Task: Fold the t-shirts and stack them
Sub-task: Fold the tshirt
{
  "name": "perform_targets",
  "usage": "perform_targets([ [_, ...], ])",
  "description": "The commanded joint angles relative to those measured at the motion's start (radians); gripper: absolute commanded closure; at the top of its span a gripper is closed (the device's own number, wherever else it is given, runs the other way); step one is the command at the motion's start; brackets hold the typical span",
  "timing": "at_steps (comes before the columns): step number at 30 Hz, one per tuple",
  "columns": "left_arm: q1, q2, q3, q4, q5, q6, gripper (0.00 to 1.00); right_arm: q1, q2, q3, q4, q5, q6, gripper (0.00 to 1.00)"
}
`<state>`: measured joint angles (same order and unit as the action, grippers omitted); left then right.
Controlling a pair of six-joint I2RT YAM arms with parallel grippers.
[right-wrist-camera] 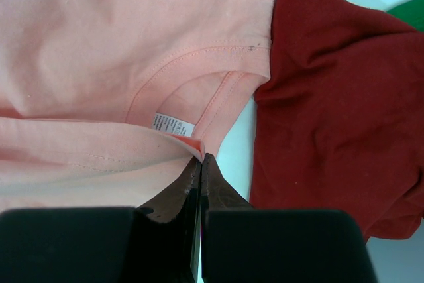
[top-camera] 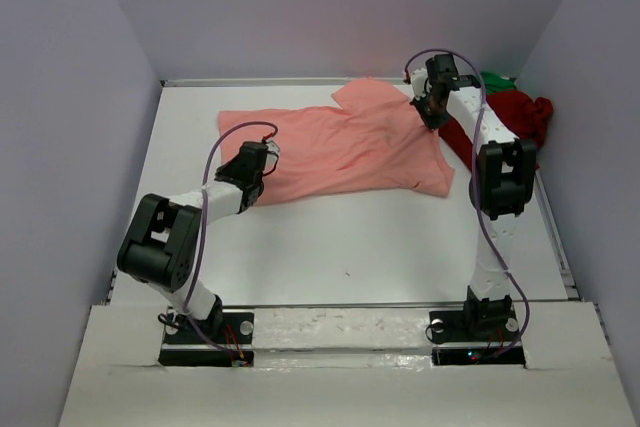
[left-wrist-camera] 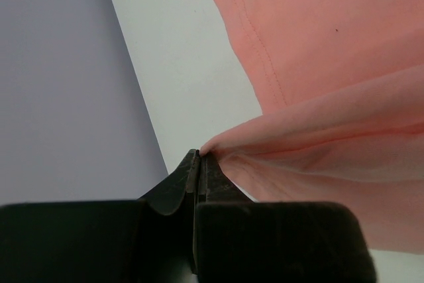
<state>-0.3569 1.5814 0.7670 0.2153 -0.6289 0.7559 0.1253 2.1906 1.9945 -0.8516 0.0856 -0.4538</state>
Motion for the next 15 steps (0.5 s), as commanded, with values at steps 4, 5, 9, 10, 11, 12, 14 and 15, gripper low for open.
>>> perform_targets([
  [4,-0.022,0.057,0.057,0.127,-0.095,0.043,1.00,-0.006,0.005,0.015,0.048,0.022,-0.014,1.00],
  [5,-0.024,0.071,0.057,0.133,-0.100,0.043,1.00,-0.006,0.005,0.015,0.049,0.022,-0.014,1.00],
  [9,-0.033,0.086,0.055,0.165,-0.106,0.040,1.00,-0.006,0.006,0.016,0.052,0.026,-0.017,1.00],
  [10,-0.036,0.097,0.055,0.173,-0.106,0.042,1.00,-0.006,0.008,0.018,0.052,0.028,-0.017,1.00],
  [11,-0.037,0.103,0.055,0.192,-0.115,0.043,1.00,-0.006,0.008,0.020,0.054,0.031,-0.020,1.00],
  [12,-0.039,0.118,0.055,0.200,-0.118,0.048,1.00,-0.006,0.012,0.021,0.055,0.034,-0.022,1.00],
  [14,-0.040,0.134,0.060,0.237,-0.140,0.062,1.00,-0.006,0.018,0.027,0.056,0.040,-0.023,1.00],
  [15,-0.040,0.146,0.060,0.252,-0.149,0.072,1.00,-0.006,0.020,0.029,0.056,0.043,-0.025,1.00],
])
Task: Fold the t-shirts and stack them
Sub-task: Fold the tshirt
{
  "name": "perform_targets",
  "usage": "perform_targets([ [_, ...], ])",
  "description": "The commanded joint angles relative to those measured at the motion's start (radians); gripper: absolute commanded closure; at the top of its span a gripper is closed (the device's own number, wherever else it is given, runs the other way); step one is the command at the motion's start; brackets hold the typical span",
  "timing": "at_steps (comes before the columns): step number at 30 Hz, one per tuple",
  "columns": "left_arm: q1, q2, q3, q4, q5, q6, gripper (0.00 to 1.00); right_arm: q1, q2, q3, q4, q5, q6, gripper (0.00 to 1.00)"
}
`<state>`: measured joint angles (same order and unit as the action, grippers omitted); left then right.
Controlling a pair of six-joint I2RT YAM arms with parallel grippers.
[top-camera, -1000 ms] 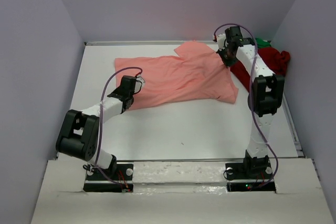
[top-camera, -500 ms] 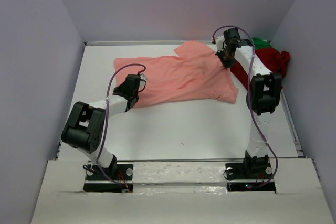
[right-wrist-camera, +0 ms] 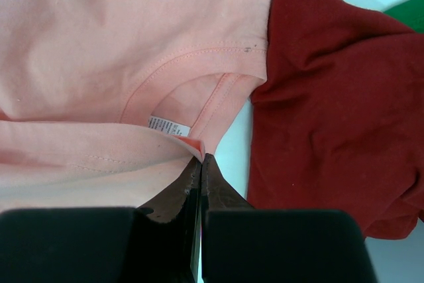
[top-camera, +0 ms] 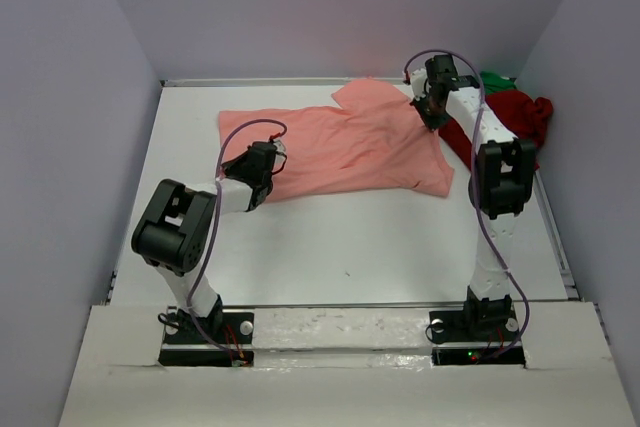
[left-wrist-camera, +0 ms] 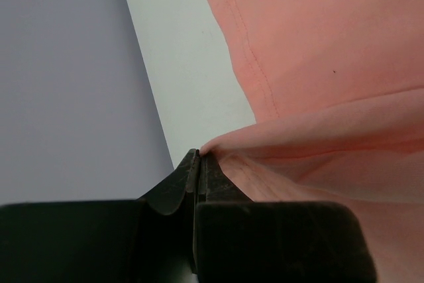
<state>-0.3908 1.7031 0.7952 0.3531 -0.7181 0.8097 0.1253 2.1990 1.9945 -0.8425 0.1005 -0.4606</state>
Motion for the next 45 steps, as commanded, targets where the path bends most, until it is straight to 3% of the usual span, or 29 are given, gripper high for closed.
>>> perform_targets([
  [1,-0.008,0.030,0.033,0.151,-0.079,0.038,1.00,-0.006,0.018,0.029,0.046,0.030,-0.019,1.00],
  [25,-0.025,0.182,0.056,0.389,-0.195,0.155,1.00,0.013,0.145,0.119,0.045,0.034,-0.029,1.00],
  [42,-0.028,0.282,0.039,0.642,-0.276,0.345,1.00,0.013,0.212,0.205,0.048,0.057,-0.050,1.00],
  [45,-0.028,0.302,0.039,0.688,-0.290,0.370,0.96,0.013,0.219,0.205,0.046,0.059,-0.053,1.00],
])
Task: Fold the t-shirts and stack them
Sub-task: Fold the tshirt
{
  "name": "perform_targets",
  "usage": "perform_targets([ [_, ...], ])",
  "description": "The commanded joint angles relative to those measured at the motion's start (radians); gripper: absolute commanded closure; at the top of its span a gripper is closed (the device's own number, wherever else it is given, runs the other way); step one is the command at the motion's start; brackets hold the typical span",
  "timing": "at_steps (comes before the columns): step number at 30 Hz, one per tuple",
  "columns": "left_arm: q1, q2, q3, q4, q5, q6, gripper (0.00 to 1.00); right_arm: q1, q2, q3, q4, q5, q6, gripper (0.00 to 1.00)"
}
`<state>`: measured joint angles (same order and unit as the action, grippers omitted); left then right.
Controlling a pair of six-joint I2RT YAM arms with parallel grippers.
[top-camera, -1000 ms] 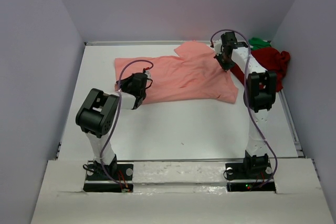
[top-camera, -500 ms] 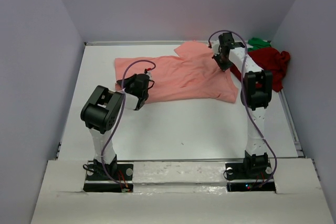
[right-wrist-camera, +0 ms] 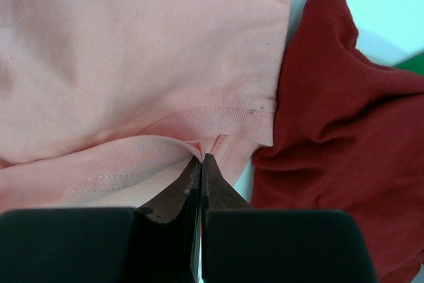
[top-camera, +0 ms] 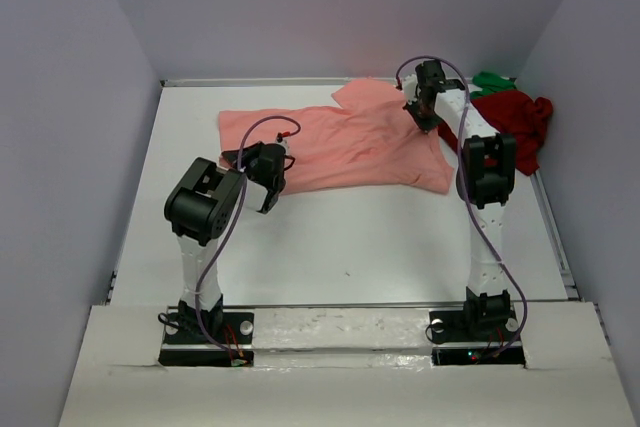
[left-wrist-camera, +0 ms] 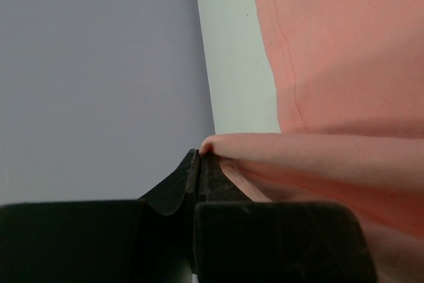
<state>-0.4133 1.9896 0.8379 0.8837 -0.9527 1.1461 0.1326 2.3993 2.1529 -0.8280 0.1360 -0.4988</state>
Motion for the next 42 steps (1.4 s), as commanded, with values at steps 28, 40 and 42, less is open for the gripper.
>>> perform_targets([
  [28,-0.005,-0.076,-0.063,1.044,-0.172,0.709,0.01,0.005,-0.227,-0.051,0.020,0.077,-0.030,0.18],
  [40,0.142,-0.422,0.441,-1.127,0.689,-0.732,0.04,0.005,-0.430,-0.309,0.046,0.062,-0.004,0.18],
  [42,0.143,-0.417,0.446,-1.178,0.750,-0.749,0.04,0.005,-0.453,-0.355,0.044,0.051,0.017,0.19],
])
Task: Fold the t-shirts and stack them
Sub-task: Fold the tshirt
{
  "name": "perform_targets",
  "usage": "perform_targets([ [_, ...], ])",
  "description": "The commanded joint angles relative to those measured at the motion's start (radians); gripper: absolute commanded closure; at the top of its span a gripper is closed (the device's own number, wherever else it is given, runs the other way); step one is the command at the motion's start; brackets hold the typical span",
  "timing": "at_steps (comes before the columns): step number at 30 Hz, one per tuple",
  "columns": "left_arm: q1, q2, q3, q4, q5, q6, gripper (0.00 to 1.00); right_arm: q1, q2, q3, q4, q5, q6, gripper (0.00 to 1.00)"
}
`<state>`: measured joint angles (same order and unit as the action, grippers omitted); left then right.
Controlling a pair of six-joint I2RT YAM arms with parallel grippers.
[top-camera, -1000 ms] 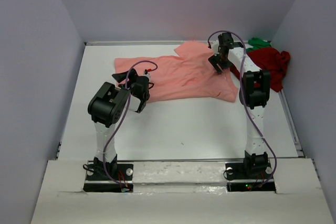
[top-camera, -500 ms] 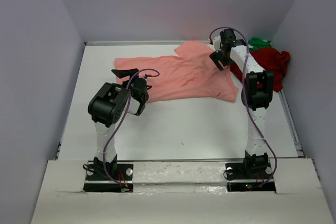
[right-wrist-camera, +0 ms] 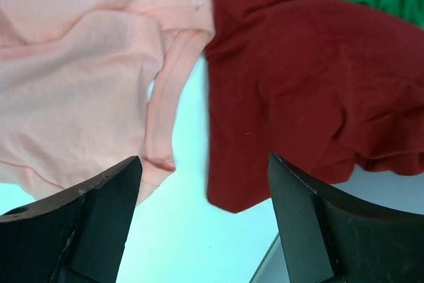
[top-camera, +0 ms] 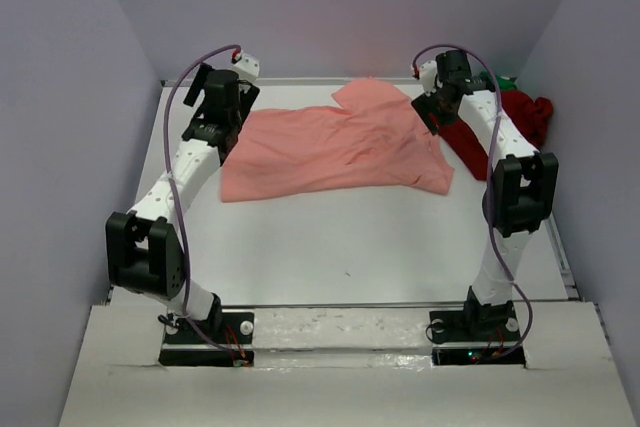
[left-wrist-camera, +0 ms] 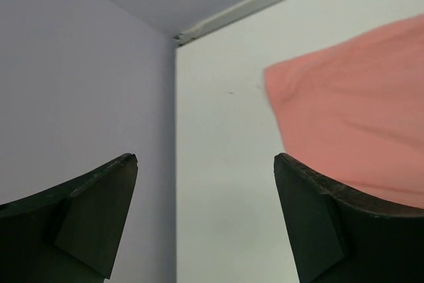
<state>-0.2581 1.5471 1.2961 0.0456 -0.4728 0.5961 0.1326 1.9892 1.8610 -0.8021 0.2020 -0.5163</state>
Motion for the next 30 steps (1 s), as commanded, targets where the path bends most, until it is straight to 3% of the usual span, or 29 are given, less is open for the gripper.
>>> perform_targets([
  [1,-0.012,0.031,-0.014,-0.354,0.287,-0.203,0.04,0.005,-0.053,-0.084,0.015,-0.032,0.041,0.19],
  [14,-0.007,-0.031,-0.132,-0.381,0.255,-0.228,0.05,0.005,-0.256,-0.410,-0.072,-0.130,0.085,0.26],
  [20,-0.007,-0.074,-0.213,-0.377,0.295,-0.226,0.05,0.005,-0.260,-0.479,-0.069,-0.141,0.094,0.26],
  [26,-0.007,-0.091,-0.293,-0.345,0.370,-0.208,0.05,0.005,-0.191,-0.496,-0.071,-0.194,0.110,0.40],
  [28,-0.007,-0.085,-0.297,-0.340,0.381,-0.213,0.05,0.005,-0.155,-0.493,-0.071,-0.225,0.114,0.50],
  [30,-0.007,-0.081,-0.299,-0.336,0.384,-0.219,0.05,-0.004,-0.133,-0.491,-0.068,-0.230,0.116,0.52],
])
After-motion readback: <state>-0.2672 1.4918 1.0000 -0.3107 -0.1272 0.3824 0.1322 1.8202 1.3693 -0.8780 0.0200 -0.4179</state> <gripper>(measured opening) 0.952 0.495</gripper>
